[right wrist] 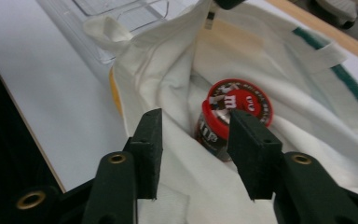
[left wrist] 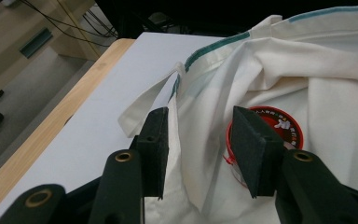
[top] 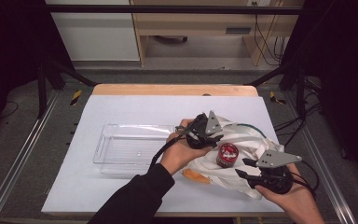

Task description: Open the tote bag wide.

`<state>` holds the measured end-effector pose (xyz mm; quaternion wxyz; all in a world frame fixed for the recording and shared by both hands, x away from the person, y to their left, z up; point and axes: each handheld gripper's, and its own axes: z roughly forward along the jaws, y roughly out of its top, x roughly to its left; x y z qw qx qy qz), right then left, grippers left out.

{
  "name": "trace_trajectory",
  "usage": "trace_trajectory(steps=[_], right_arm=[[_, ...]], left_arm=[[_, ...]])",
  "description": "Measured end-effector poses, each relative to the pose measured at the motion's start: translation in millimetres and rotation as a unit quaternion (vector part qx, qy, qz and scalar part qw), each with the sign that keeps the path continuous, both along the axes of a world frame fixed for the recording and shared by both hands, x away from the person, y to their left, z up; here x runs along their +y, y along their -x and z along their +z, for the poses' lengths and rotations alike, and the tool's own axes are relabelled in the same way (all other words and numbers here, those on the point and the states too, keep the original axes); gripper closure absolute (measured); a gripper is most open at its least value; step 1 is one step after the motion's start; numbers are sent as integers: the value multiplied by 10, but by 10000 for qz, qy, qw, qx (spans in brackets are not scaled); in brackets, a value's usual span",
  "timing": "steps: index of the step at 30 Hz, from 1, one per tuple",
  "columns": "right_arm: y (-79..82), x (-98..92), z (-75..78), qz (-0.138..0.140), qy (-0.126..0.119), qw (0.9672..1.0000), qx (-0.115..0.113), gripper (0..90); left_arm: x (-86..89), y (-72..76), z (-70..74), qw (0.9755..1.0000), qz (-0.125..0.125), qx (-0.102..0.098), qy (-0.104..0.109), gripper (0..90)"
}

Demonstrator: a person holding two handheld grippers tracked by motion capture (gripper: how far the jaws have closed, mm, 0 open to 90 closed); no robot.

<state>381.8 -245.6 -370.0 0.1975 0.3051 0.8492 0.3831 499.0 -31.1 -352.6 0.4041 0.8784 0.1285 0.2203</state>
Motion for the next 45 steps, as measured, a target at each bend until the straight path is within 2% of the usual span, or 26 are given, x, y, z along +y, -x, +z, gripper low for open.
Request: trace_trajectory(steps=[7, 14, 20, 23, 25, 30, 33, 38, 45], right_arm=[[64, 77, -162, 159, 24, 9995, 286, 535], [159, 145, -259, 262, 173, 9991, 278, 575], [215, 222, -335, 434, 144, 9984, 327, 562], [233, 257, -364, 445, 202, 9983, 332, 565], [232, 266, -379, 434, 282, 9982, 317, 598], [231, 272, -432, 456, 431, 9976, 290, 773], [233, 261, -463, 485, 393, 9975, 327, 853], [235, 242, -495, 523, 348, 9972, 406, 881], [246, 245, -516, 577, 364, 9969, 394, 892]], left_arm=[[-58, -101, -70, 9999, 37, 55, -133, 651], [-43, -212, -127, 9994, 127, 224, -240, 807], [7, -312, -132, 9987, 316, 314, -239, 883], [53, -361, -126, 9984, 396, 340, -212, 891], [86, -390, -121, 9982, 453, 349, -189, 893], [170, -467, -129, 9974, 576, 384, -176, 895], [217, -510, -153, 9968, 649, 422, -182, 895], [291, -594, -228, 9951, 810, 513, -223, 896], [326, -659, -344, 9933, 923, 629, -290, 896]])
